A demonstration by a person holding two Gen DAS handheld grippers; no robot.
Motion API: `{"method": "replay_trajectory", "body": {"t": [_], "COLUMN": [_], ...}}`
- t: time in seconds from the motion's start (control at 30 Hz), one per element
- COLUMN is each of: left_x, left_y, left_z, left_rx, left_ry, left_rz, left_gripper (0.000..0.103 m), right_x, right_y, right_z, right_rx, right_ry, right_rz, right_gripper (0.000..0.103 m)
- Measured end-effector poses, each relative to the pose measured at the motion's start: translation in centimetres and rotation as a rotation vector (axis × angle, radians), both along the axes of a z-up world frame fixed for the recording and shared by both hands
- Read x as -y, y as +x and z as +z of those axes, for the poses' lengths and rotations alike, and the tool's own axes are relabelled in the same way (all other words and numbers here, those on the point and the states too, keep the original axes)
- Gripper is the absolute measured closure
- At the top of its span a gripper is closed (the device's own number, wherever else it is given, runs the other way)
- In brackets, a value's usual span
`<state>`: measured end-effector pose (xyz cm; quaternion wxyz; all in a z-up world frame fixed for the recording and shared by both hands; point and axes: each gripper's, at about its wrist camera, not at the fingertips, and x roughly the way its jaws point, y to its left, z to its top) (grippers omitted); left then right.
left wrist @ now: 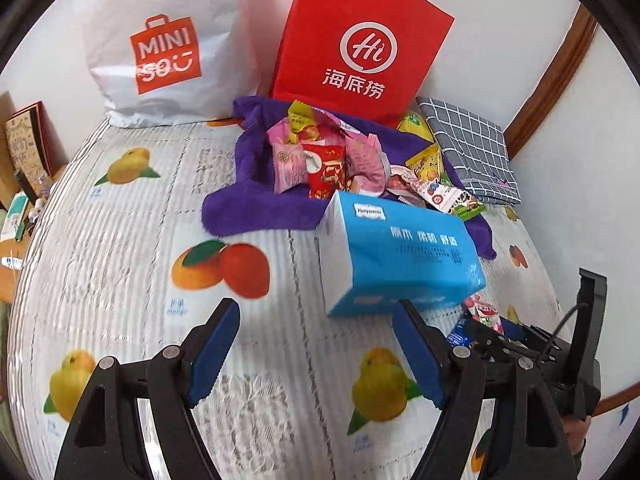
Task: Organize snacks
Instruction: 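Grasp the pink lychee candy bag on the bed with right tool while left tool moves toward blue packet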
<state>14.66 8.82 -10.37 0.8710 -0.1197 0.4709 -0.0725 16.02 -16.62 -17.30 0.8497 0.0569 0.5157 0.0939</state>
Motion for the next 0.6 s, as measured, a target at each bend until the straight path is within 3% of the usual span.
{"method": "replay_trajectory", "body": {"t": [0.37,0.6], "left_x": [2.4,6.7], "left_y": [-2.2,-2.2], "left_z": [-1.0,-2.8], "left_rx": [-0.026,-0.075], "left_ry": [-0.004,-0.005], "left_rz": [-0.042,-0.132], "left_gripper": [0.026,0.026], "right_x": [0.2,3.7], "right_y": [-5.2,-6.8], "right_z": [2.3,3.6], "right_rx": [0.069,0.140], "right_ry": [0.041,0.011], "right_rz": [0.040,-0.022], "right_gripper": [0.054,0.053]}}
